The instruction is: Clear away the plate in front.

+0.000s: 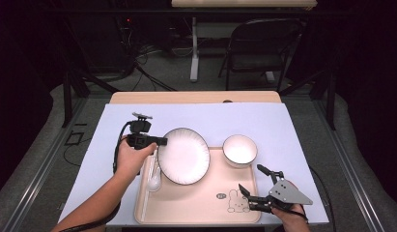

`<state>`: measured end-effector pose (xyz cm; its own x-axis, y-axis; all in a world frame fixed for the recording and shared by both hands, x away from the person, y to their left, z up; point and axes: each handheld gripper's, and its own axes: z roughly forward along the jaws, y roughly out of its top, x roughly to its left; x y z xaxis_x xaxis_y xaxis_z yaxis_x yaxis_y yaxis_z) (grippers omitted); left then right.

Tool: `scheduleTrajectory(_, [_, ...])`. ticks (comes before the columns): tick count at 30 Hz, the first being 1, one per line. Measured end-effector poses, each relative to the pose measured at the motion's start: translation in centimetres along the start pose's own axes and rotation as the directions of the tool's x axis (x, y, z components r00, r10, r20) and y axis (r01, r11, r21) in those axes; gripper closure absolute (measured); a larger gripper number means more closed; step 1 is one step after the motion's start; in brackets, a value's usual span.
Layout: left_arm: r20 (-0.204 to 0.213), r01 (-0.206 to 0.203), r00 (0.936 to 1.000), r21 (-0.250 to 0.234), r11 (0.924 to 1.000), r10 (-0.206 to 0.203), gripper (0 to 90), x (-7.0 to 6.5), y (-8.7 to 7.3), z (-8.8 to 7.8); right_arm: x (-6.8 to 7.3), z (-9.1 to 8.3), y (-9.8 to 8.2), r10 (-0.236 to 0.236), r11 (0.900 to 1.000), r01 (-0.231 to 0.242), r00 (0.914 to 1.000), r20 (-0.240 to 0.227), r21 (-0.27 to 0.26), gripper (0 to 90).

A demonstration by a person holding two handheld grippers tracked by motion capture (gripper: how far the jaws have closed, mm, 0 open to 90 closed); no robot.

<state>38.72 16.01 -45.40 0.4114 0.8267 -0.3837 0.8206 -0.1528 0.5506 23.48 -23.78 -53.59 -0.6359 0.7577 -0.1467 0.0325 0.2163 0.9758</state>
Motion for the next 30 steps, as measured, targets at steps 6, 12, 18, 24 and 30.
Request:
scheduleTrajectory(6, [0.031,-0.012,0.9994,0.022,0.9997,0.012,82.0,-0.7,-1.2,0.5,0.0,0.0,0.0,0.001,1.0,-0.001,1.0,0.0,0.0,14.0])
scheduleTrajectory(12, [0.065,-0.012,0.9979,0.039,0.9992,0.009,82.0,-1.2,-2.1,1.2,0.0,0.0,0.0,0.004,1.0,-0.004,1.0,0.0,0.002,14.0])
scheduleTrajectory(18, [0.09,-0.021,0.9958,0.062,0.9979,0.015,82.0,-1.8,-3.0,2.0,0.0,0.0,0.0,-0.001,1.0,0.001,1.0,-0.001,0.001,13.9])
scheduleTrajectory(24, [0.116,-0.026,0.9931,0.075,0.9969,0.017,82.0,-2.3,-3.4,2.5,0.1,0.0,0.0,-0.001,1.0,0.001,1.0,-0.001,0.002,14.0])
scheduleTrajectory(30, [0.116,-0.027,0.9932,0.088,0.9958,0.017,82.3,-2.1,-3.6,3.0,0.0,0.0,0.0,0.0,1.0,0.0,1.0,-0.001,0.001,14.0])
